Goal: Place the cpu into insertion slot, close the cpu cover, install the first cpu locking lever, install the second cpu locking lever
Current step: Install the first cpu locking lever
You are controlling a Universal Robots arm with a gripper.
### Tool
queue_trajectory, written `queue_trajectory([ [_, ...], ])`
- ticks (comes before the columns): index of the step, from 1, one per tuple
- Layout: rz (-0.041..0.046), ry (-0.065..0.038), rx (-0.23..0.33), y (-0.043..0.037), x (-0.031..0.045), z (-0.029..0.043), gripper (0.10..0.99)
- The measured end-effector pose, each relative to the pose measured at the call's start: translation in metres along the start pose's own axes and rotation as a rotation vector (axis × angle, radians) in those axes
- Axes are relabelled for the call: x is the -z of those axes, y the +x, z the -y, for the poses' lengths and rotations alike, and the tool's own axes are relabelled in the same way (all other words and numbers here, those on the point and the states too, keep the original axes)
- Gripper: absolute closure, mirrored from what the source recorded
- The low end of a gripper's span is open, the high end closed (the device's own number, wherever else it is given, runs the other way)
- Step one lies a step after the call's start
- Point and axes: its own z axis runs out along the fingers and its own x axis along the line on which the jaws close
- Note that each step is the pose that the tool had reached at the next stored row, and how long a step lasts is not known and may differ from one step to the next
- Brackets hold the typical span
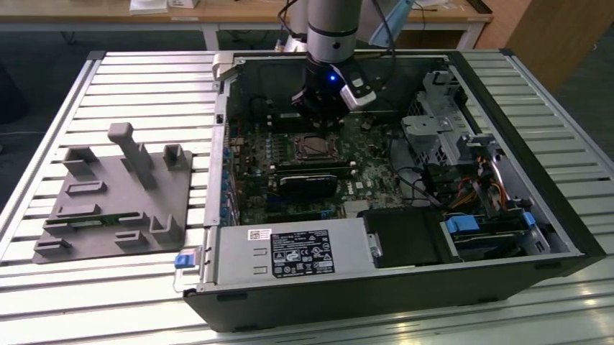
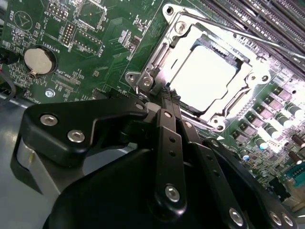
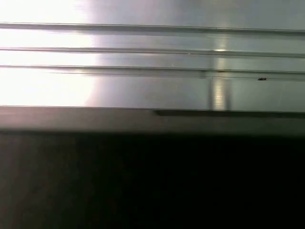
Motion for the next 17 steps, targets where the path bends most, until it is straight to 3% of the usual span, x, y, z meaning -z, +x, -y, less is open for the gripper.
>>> queue_trajectory([
  [4,-0.0001,-0.001,0.001,-0.0006,-0.0015,-0.0010,0.973],
  [9,0.0004,-0.015,0.003,-0.0016,-0.0028,-0.0018,0.973],
  [17,0.0018,-0.024,0.005,-0.0021,0.0021,-0.0028,0.973],
])
